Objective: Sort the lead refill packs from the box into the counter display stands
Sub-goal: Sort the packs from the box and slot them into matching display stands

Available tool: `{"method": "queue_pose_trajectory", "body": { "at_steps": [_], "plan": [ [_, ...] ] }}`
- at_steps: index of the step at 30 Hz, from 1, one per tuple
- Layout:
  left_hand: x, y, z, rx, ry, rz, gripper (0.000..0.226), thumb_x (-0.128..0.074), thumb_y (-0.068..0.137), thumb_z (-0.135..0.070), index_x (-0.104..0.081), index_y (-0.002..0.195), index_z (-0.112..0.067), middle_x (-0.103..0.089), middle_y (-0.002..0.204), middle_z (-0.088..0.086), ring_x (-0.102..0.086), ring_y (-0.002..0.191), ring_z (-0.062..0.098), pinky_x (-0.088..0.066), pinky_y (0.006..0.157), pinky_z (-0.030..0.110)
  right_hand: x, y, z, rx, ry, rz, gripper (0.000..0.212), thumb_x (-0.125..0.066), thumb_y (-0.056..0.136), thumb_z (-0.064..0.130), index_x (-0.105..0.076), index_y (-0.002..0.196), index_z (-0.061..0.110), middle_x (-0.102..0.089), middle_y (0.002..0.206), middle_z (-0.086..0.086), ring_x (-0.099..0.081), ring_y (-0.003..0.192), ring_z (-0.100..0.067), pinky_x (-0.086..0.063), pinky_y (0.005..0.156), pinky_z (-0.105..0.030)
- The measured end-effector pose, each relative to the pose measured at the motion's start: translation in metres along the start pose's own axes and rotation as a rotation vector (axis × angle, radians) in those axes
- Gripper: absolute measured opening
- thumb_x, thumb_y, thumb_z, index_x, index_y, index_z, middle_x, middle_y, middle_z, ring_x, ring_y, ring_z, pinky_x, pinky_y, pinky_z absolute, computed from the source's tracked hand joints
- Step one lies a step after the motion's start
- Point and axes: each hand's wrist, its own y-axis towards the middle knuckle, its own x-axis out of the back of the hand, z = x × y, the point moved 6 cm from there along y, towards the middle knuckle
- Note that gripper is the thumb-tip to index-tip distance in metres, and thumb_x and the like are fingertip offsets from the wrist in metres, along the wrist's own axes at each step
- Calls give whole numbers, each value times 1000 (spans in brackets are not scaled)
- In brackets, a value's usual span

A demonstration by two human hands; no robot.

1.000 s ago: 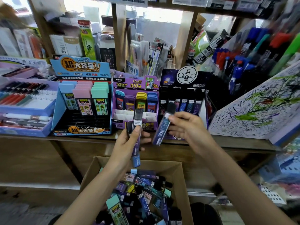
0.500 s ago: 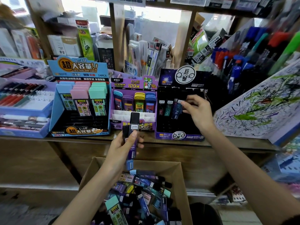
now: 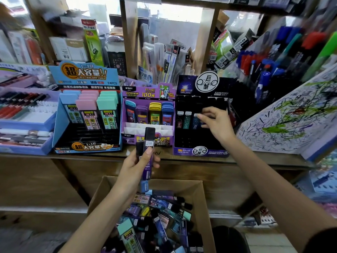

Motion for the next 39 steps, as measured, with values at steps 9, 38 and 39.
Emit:
{"method": "queue_pose_trajectory", "body": {
  "at_steps": [9, 38, 39],
  "plan": [
    [-12, -2, 1, -17, -8, 56, 31, -51, 80, -39, -57, 98, -15, -69, 73, -2, -61, 62, 7, -49, 52, 19, 0, -13, 27, 43, -692, -92, 23, -60, 91, 29, -68, 90, 8, -71, 92, -7, -66, 82, -22, -54, 75, -35],
    [-32, 2, 12, -17, 68, 89, 32, -45, 86, -50, -66, 80, -26, -55, 63, -5, -52, 56, 11, -43, 50, 21, 46, -18, 49, 17, 37, -75, 12, -65, 86, 9, -62, 80, 19, -63, 74, 1, -61, 66, -5, -49, 60, -18],
    [-32, 2, 12, -18, 72, 87, 33, -45, 87, -49, -65, 82, -24, -53, 61, -5, -49, 54, 11, -41, 50, 21, 47, -12, 43, 8, 19, -80, 10, -65, 86, 8, -62, 82, 17, -63, 76, 0, -60, 68, -7, -50, 61, -20]
  ]
}}
